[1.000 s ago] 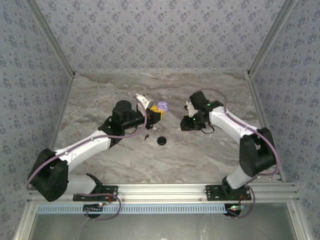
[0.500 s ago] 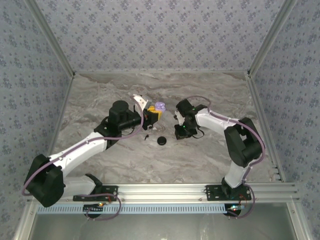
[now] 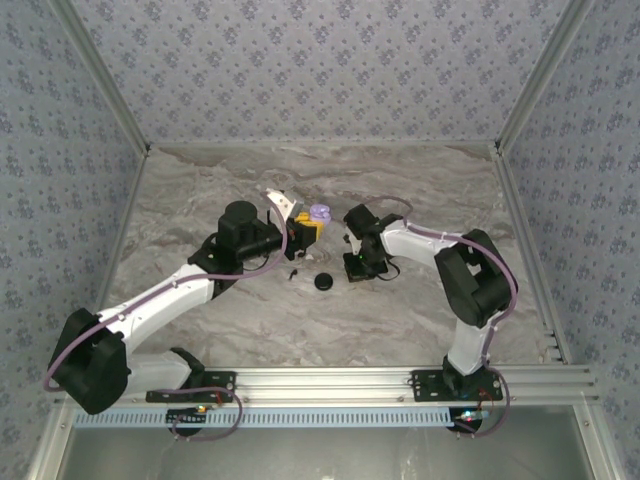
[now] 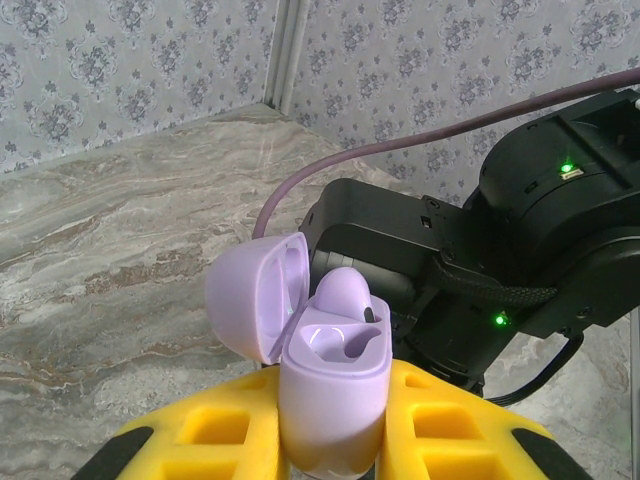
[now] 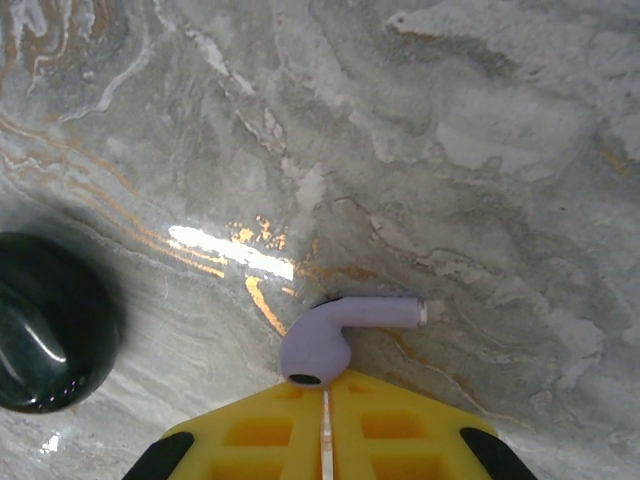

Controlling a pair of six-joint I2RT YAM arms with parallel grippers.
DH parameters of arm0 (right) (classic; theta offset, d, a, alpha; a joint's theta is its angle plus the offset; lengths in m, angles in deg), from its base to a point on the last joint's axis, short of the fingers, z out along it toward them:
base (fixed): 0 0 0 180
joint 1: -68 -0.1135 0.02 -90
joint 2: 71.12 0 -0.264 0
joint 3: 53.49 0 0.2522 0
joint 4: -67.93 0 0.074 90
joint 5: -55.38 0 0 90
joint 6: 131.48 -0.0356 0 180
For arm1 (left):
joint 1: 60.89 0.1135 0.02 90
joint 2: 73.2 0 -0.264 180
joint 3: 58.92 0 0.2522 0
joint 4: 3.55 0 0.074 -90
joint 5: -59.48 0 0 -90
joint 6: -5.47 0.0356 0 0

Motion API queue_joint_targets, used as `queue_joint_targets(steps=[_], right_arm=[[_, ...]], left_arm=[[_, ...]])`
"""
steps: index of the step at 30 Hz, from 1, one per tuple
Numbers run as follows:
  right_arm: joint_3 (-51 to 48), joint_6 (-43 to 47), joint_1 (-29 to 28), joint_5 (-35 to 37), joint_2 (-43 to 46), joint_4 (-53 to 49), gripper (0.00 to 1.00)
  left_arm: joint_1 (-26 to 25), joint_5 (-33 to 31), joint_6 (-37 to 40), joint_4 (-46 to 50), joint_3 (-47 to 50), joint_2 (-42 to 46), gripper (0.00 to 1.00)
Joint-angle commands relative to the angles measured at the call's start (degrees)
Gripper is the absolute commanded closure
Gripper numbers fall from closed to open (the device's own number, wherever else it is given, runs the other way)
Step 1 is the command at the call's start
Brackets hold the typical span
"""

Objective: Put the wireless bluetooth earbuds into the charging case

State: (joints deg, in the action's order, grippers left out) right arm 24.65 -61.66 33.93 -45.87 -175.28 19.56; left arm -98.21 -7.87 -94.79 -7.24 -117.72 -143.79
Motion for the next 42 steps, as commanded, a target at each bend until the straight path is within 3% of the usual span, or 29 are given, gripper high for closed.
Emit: queue_joint_targets(steps=[1, 17, 22, 31, 42], right_arm=[[1.7, -2.7, -0.3, 1.2, -1.6, 2.1, 0.9], [8.2, -4.6, -0.2, 1.0, -3.9, 4.3, 0.87], [9.3, -2.7, -0.2, 3.3, -1.8, 2.4, 0.82], [11.8, -4.2, -0.8, 7.3, -3.2, -2.5, 0.61], [15.9, -9.4, -1.7, 9.5, -7.8, -7.4, 0.6]], left_arm=[[0.5, -0.5, 1.0, 0.3, -0.3, 1.5, 0.79], [0.7, -0.7, 1.0, 0.5, 0.2, 1.8, 0.79], [0.9, -0.7, 1.0, 0.5, 0.2, 1.8, 0.79], [1.0, -0.7, 0.9, 0.0, 0.5, 1.7, 0.79], [1.1, -0.7, 0.9, -0.2, 1.0, 1.9, 0.79]])
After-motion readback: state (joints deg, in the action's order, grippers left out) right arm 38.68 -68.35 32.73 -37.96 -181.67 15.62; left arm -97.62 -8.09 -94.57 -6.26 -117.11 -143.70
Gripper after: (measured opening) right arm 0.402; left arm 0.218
